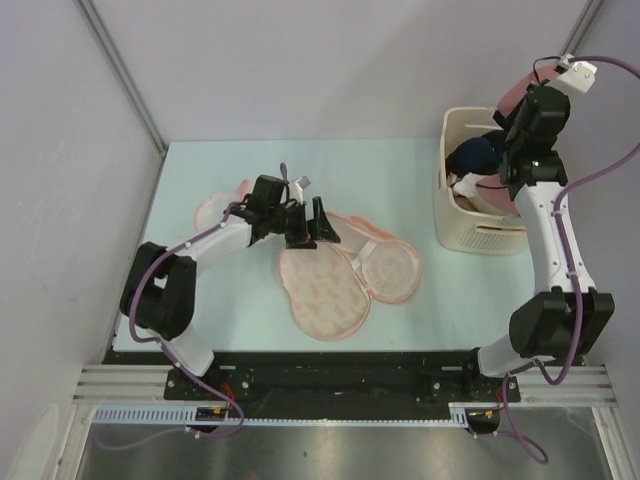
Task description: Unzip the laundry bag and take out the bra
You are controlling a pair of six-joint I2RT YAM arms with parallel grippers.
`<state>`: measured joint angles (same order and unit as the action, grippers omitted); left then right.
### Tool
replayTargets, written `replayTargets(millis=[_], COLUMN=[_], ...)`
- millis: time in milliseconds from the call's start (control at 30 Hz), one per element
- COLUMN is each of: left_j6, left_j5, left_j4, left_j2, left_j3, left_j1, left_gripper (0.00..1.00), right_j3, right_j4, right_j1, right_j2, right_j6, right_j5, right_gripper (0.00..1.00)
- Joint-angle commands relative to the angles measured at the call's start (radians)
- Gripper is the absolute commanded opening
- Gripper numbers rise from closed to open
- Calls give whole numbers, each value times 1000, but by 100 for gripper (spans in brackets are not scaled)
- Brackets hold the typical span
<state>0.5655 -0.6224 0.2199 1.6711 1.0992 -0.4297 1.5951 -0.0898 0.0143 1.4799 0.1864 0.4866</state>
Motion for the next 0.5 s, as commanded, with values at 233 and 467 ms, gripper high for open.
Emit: replayTargets(millis=[233,467], left_j6=[-39,-81], left_j5=[4,26], left_j4=[12,82], left_j2=[-82,-151], left_j3=[-18,-2], left_j1=[-6,-14], left_gripper=[98,98], right_j3=[14,23], right_j4=[-157,-183], right_j1=[73,73], right_j2=[281,151], right_j6=[79,150], right_j5=[-55,-149], right_gripper=[13,100])
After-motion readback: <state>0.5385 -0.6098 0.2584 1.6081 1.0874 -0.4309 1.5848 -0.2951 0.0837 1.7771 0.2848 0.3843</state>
